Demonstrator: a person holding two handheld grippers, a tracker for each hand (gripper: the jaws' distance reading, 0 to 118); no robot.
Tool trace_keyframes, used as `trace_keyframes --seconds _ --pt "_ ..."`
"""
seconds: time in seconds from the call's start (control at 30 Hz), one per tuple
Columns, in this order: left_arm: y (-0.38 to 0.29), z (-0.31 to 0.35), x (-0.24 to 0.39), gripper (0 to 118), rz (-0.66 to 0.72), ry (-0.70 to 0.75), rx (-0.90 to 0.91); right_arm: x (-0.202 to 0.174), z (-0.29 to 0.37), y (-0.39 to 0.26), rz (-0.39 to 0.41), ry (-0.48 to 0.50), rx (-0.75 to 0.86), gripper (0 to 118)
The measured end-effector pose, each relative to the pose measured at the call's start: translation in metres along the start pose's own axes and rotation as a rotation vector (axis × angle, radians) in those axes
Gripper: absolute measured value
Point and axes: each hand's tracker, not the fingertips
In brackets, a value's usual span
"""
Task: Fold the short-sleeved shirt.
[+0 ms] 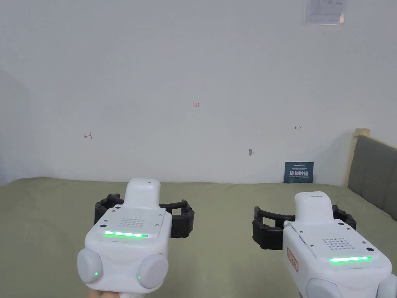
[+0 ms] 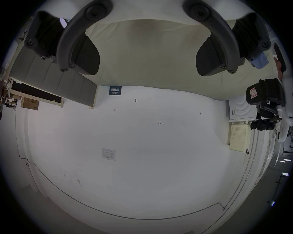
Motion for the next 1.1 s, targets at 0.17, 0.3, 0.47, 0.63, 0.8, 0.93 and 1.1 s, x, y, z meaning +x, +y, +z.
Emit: trace_keyframes --seconds 0.17,0.3,0.47,0.63,0.8,0.93,1.1 --pt "-0.002 0.004 -0.004 118 0.0 -0.042 0.008 -0.002 0.0 -0.001 0.012 0.005 -0.004 118" --pt "-0.001 0.008 0.0 118 -0.008 -0.039 -0.006 -0.004 -0.001 0.0 0.011 0.006 -0.007 118" --pt "0.002 0.01 0.0 118 -0.004 -0.055 0.015 -0.003 -0.001 0.0 0.018 0.009 -0.013 118" --pt "0.001 0.005 -0.002 118 0.019 -0.011 -0.014 -0.001 -0.001 0.001 0.008 0.007 -0.016 118" --pt "-0.001 0.004 0.0 118 0.009 0.018 -0.037 0.0 -0.001 0.004 0.001 0.006 -0.015 118" --pt "0.002 0.006 -0.004 118 0.046 -0.039 -0.06 -0.001 0.001 0.005 0.008 0.008 -0.012 118" --pt "0.006 0.009 0.002 118 0.006 -0.035 -0.079 0.0 0.0 0.006 0.014 0.009 -0.012 118"
